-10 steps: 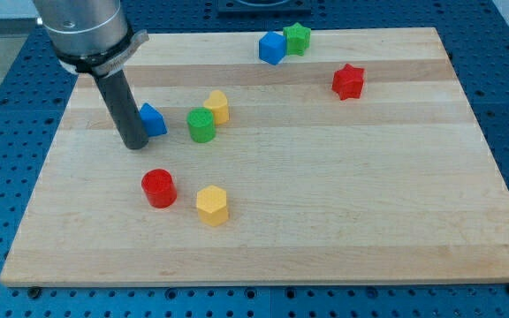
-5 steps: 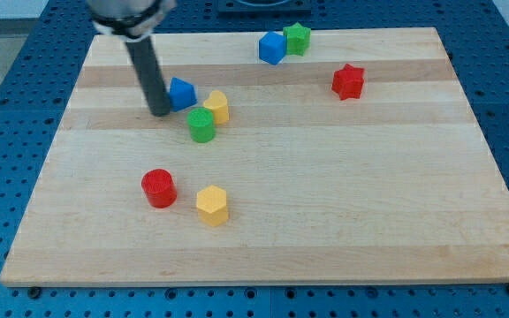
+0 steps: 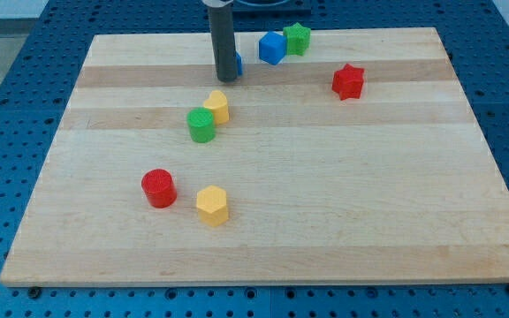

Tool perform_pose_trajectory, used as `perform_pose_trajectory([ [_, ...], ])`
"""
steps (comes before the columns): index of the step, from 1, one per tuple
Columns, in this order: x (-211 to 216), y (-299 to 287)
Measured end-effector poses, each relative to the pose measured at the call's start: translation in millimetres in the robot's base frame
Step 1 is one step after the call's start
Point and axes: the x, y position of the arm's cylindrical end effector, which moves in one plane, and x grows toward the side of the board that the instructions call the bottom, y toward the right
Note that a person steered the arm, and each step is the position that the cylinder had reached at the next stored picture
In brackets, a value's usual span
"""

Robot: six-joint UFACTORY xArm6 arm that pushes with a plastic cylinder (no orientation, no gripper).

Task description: Push the triangle horizontal to the green star

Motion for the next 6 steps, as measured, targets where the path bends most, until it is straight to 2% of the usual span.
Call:
perform_pose_trajectory([
  [2,-32.6,-10.3],
  [3,-39.8,-49.4],
  [6,-51.0,9.2],
])
